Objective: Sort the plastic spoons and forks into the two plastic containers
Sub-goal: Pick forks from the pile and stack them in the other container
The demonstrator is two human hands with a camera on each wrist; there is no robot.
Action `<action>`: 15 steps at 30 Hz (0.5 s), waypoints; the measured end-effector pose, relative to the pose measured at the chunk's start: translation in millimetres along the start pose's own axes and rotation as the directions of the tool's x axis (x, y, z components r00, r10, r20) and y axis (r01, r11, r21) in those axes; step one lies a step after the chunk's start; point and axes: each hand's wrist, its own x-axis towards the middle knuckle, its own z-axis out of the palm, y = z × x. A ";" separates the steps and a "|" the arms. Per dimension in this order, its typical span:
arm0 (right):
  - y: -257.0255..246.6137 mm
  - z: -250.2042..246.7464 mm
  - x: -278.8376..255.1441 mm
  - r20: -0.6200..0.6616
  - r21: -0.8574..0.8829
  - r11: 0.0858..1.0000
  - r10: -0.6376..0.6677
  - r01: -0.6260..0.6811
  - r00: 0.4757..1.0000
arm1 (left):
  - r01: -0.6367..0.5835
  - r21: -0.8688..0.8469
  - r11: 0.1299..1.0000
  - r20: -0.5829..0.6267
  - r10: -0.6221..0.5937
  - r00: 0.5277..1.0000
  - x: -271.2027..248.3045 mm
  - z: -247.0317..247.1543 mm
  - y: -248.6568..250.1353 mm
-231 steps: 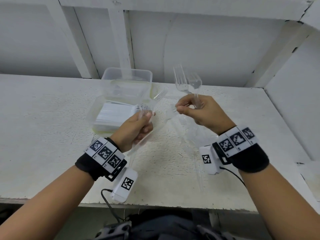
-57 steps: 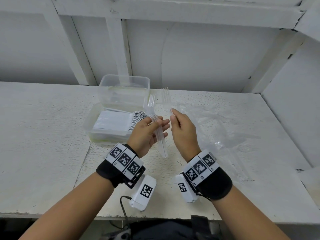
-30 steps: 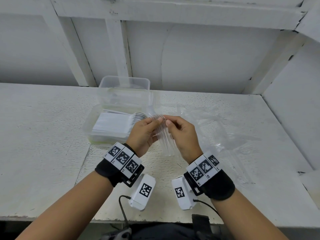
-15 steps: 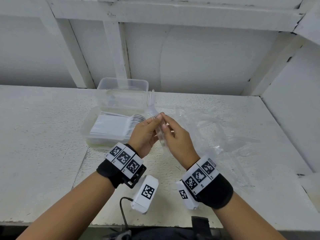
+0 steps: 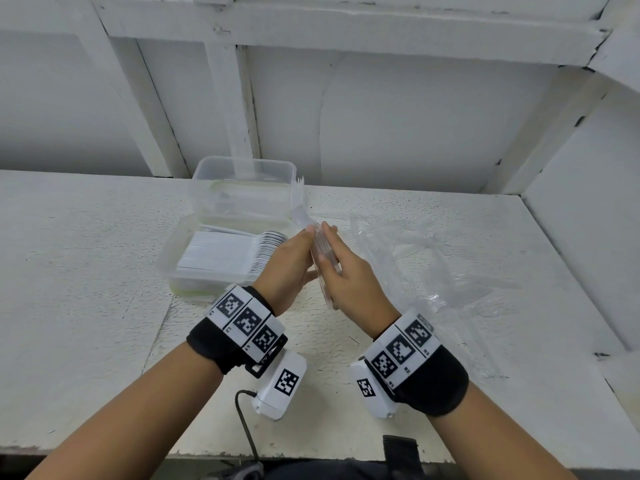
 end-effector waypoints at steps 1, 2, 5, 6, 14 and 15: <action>-1.2 0.4 -0.1 0.008 -0.002 1.000 0.003 -0.003 1.000 | -0.004 0.034 0.999 0.000 0.004 1.000 -0.1 0.5 0.4; -1.8 1.4 0.0 0.014 -0.005 1.000 0.003 -0.003 1.000 | -0.011 0.064 0.998 0.009 0.010 1.000 0.1 1.0 -0.2; 0.4 5.5 2.9 0.001 -0.002 1.000 0.004 -0.004 1.000 | -0.013 0.103 0.995 0.074 0.005 0.997 0.5 1.9 -0.5; 3.3 6.2 5.0 -0.007 0.002 1.000 0.005 -0.005 1.000 | 0.001 0.115 0.993 0.083 -0.010 0.996 0.1 2.5 0.4; 6.0 -7.5 10.0 0.023 0.053 0.999 0.007 -0.008 1.000 | 0.072 -0.039 0.997 0.035 -0.071 0.997 6.1 -7.2 9.5; 5.8 -10.0 9.8 0.040 0.098 0.995 0.019 -0.023 0.999 | 0.057 -0.076 0.995 0.024 -0.055 0.998 6.8 -9.1 12.3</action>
